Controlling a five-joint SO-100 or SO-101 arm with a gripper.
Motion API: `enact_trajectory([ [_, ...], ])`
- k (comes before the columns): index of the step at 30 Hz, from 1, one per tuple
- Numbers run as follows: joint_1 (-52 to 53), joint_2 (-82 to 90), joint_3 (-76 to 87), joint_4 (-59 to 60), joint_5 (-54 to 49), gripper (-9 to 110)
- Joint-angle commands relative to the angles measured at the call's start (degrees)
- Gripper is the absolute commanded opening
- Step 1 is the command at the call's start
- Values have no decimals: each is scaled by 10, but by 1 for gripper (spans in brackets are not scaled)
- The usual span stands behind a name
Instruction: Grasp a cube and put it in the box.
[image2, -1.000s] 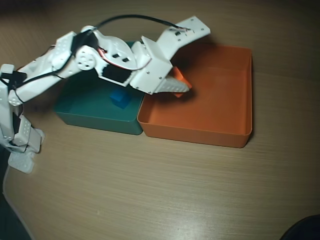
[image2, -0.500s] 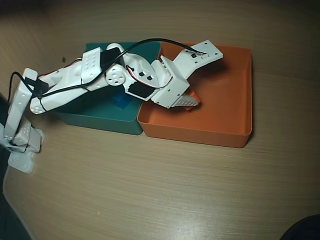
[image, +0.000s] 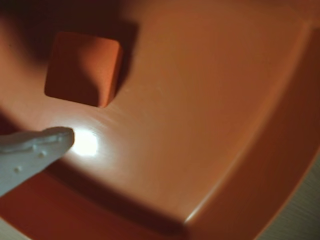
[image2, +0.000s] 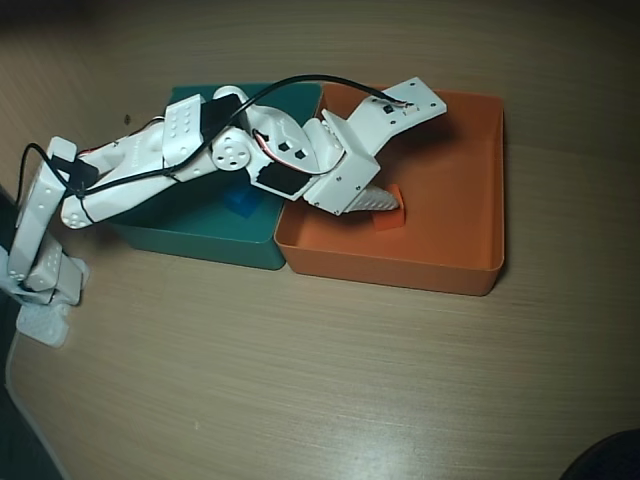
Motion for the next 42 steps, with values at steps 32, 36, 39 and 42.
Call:
enact_trajectory([
  [32,-2,29,-47,-6,4,8],
  [36,-2,29,-47,-6,4,-4],
  [39,-2,29,-47,-6,4,-7],
  [42,-2,29,-47,-6,4,-5],
])
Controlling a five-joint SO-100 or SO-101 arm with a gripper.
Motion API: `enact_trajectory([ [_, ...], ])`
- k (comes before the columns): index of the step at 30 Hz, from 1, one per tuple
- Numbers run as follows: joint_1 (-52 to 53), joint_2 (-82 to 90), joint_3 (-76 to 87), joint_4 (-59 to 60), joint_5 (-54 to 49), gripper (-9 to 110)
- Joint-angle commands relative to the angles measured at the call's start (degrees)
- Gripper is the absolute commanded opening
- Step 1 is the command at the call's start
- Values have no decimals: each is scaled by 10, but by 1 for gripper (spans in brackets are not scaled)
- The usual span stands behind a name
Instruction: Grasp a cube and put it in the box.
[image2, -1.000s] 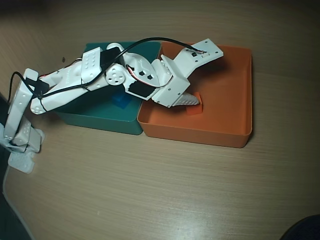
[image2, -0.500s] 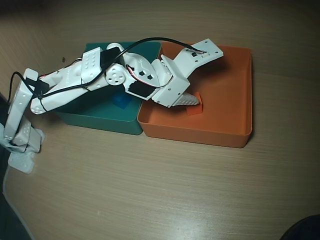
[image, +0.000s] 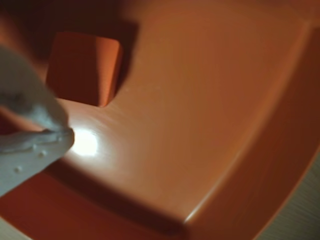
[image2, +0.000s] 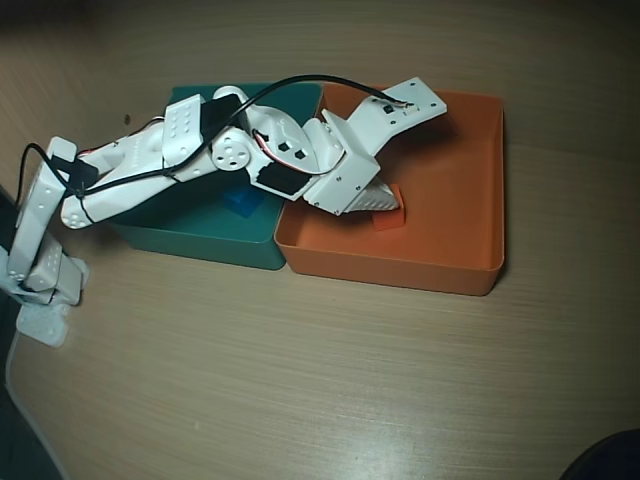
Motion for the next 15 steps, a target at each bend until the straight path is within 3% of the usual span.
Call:
enact_trajectory([
  [1,-2,29,-47,-6,4,-5],
  [15,-2,30,-47,-6,3,-5],
])
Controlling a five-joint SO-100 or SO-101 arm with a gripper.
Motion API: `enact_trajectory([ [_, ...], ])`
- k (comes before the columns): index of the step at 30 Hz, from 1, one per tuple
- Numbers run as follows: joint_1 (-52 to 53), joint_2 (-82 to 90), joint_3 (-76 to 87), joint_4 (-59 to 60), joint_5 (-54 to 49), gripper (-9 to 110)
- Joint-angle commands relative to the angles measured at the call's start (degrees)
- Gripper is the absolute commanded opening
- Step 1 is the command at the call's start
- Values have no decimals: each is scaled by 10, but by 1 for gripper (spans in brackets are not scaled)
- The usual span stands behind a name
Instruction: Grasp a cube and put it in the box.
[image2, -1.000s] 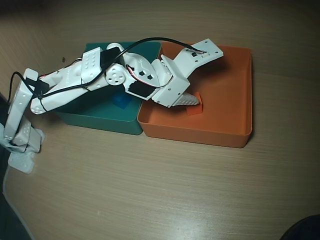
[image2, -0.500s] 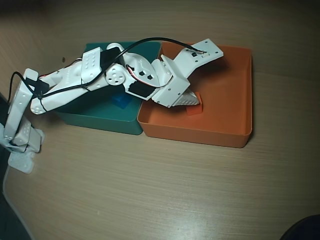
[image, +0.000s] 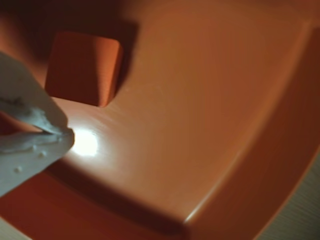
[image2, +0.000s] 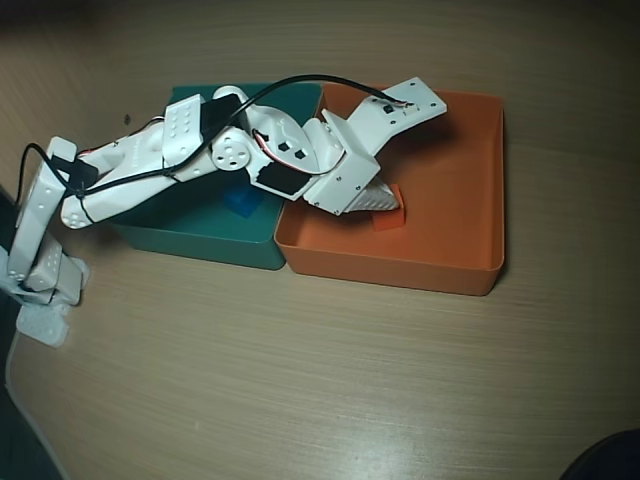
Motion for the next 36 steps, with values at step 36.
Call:
enact_trajectory([
  [36,98,687,580,2,-4,-5],
])
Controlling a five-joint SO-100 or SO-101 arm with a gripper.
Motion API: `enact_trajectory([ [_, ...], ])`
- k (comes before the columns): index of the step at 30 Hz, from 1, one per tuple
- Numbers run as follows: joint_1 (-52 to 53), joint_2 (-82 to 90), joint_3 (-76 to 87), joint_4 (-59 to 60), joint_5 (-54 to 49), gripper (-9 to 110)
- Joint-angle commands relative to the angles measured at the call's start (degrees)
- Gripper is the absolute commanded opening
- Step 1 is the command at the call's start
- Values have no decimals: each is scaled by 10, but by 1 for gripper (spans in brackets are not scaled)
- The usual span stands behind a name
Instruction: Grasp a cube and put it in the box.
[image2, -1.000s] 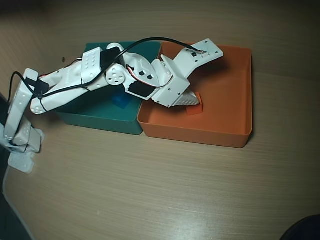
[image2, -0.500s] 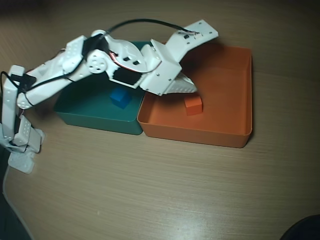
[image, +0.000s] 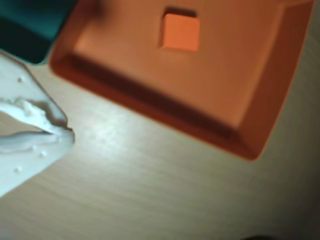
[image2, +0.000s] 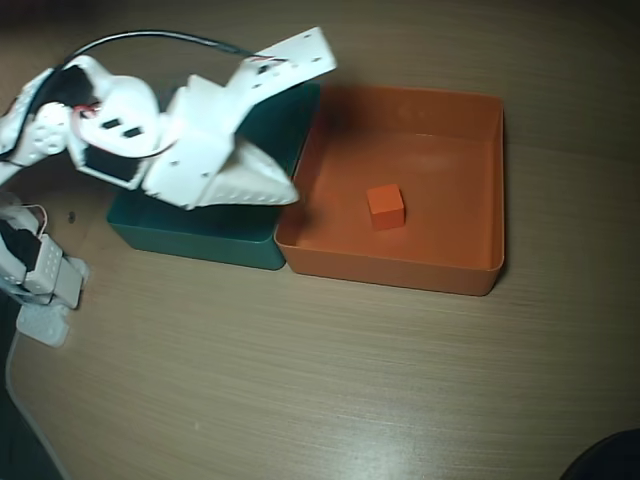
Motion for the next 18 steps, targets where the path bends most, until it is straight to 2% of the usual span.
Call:
enact_trajectory([
  [1,24,135,76,1,-4,-5],
  [18,158,599,628,-7,-8,-5],
])
